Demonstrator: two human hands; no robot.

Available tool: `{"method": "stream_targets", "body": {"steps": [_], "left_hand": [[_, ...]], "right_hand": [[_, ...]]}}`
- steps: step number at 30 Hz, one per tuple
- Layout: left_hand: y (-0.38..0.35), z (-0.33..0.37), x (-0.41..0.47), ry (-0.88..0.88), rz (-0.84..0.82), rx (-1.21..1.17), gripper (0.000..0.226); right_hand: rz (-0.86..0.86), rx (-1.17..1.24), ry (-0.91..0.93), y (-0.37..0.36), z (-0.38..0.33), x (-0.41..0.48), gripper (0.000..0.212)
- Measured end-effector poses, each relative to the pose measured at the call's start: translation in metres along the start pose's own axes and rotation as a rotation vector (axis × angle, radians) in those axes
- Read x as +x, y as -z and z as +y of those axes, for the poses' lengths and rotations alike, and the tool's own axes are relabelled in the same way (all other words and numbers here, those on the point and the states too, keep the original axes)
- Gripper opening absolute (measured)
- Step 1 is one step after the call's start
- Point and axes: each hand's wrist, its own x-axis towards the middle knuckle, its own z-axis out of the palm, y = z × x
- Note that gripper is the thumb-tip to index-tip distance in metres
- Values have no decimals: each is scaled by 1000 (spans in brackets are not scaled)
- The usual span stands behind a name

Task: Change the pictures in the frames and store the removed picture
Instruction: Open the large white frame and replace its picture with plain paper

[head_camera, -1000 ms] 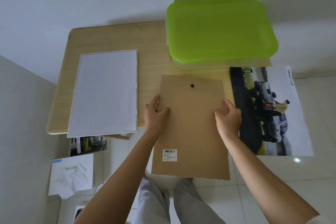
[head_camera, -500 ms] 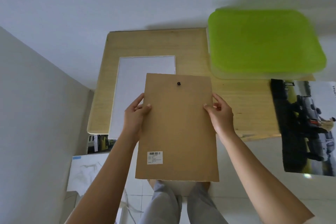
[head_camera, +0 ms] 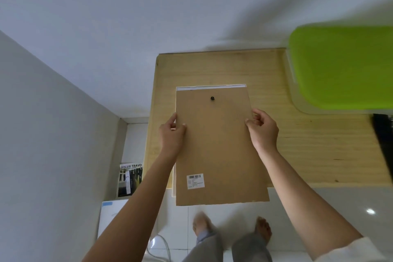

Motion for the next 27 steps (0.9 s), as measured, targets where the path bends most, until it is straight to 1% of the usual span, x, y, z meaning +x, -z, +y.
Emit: {"method": "stream_targets", "body": {"steps": [4,8,13,18,22,27], "left_hand": [[1,2,4,-32,-11,193,52],[-1,2,6,-102,-44,308,56],[-1,-3,10,-144,-58,585,60],[-1,-11,9,-241,-68,769,63],[-4,-11,11,-282,-84,752,61],[-7,-10,11,-295,-58,719,58]], "right_hand": [[16,-83,24,-9,2,4,38],[-13,-192,75,-14,6,8,41],[-40,-306,96,-17,12,4,48],[-96,-444,163,-13,19,1,51],[-92,-552,207,-13,19,3,51],[-107,-619,207,-14,16,3,50]]}}
